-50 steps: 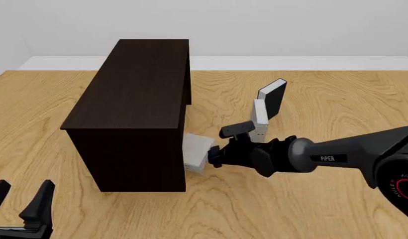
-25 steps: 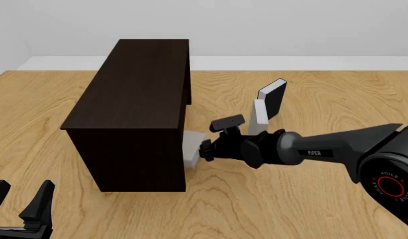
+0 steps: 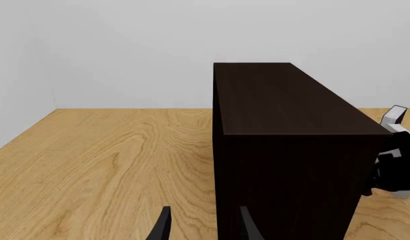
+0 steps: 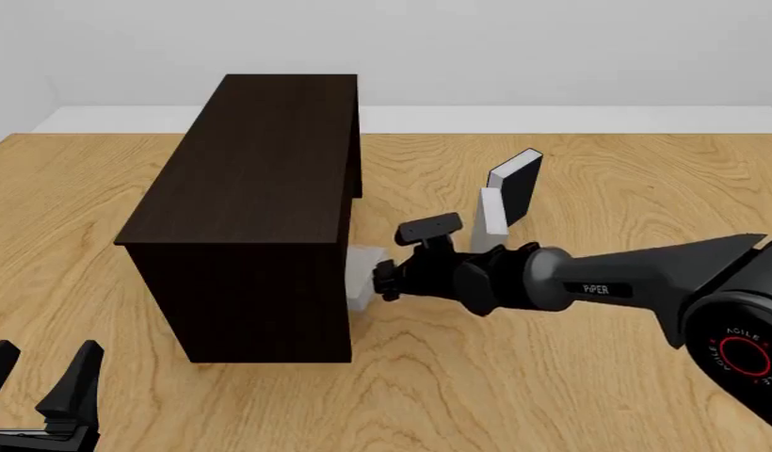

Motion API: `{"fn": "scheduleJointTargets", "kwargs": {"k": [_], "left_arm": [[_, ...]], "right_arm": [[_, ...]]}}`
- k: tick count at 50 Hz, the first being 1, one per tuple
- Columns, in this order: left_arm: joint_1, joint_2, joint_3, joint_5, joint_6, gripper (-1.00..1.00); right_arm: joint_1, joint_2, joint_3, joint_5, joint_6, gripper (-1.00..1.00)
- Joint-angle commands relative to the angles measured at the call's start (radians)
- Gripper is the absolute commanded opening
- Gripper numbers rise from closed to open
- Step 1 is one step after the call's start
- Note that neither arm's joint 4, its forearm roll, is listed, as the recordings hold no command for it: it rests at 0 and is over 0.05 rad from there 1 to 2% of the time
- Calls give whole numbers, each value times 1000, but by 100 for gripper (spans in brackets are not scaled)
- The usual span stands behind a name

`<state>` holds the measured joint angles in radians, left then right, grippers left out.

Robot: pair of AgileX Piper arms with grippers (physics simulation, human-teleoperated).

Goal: Pick up the book on the right and place it under the cabinet shelf.

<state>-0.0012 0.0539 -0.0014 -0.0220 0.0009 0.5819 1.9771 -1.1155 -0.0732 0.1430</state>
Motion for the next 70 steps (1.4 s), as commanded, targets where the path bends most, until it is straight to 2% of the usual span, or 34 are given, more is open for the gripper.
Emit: {"fn": "scheduleJointTargets", "kwargs": {"k": [1, 17, 33, 46, 53, 55, 61, 64, 66, 70], "left_arm": [[1, 5, 0, -3, 0, 100], [1, 4, -1, -1, 0, 100], [1, 0, 0, 1, 0, 100], [1, -6, 0, 6, 1, 100], [1, 0, 0, 1, 0, 100], [1, -4, 0, 6, 0, 100], [2, -6, 0, 8, 0, 100], [2, -7, 0, 10, 0, 100], [2, -7, 0, 10, 0, 100], [2, -12, -1, 15, 0, 100]], "right_arm": [[39, -48, 84, -97, 99, 100], [30, -130, 162, -115, 82, 100], [17, -323, 297, -139, 44, 100], [8, -591, 436, -135, 18, 100], [66, -816, 514, -120, 9, 100], [35, -891, 537, -106, -11, 100], [20, -1109, 588, -53, -24, 100], [42, -1200, 604, -30, -20, 100], [33, -1255, 613, -9, -45, 100], [-4, -1325, 628, 21, -52, 100]]}}
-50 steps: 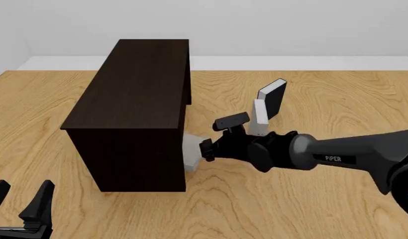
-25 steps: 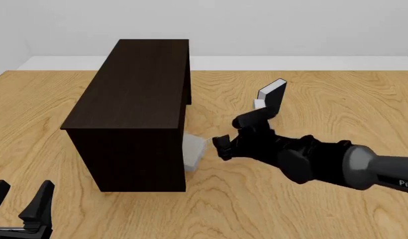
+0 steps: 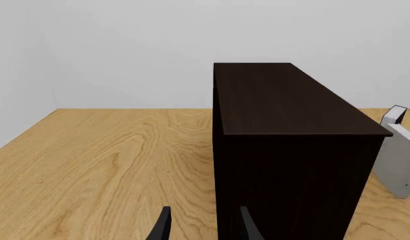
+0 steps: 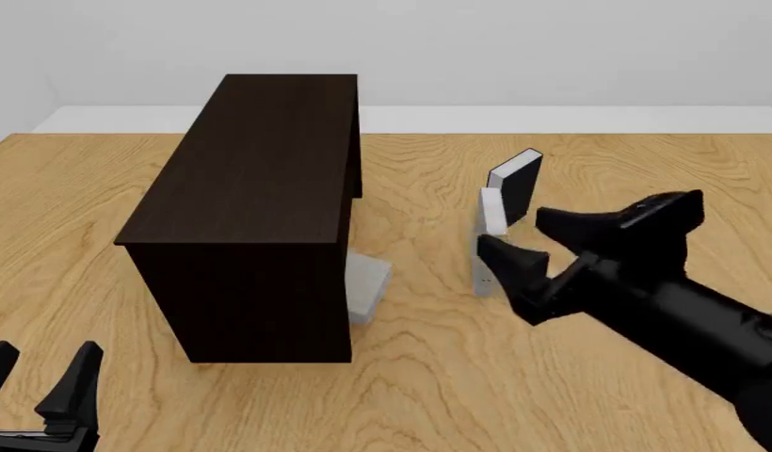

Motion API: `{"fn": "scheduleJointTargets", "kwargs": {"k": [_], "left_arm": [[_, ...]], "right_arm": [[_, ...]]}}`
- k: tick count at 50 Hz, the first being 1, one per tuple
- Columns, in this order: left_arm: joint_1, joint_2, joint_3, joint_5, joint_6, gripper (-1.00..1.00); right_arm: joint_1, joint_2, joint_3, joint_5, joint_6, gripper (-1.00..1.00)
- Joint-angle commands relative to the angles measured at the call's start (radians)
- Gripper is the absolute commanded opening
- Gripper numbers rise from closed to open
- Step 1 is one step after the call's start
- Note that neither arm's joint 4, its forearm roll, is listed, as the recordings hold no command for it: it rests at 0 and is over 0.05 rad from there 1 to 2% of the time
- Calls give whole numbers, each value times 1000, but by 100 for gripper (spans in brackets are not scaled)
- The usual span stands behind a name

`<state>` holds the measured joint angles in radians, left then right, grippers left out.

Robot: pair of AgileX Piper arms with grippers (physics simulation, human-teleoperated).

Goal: Pick up the book on the right and place it under the cabinet shelf.

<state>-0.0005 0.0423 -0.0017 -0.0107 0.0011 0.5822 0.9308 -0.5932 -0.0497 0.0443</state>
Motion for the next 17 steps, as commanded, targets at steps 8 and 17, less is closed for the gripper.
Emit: {"fn": "scheduleJointTargets", "kwargs": {"k": [8, 17], "left_arm": [[1, 2, 0, 3, 0, 100], [1, 2, 0, 3, 0, 100]], "right_arm": [[-91, -419, 128, 78, 26, 100], [-217, -556, 154, 150, -18, 100]]}}
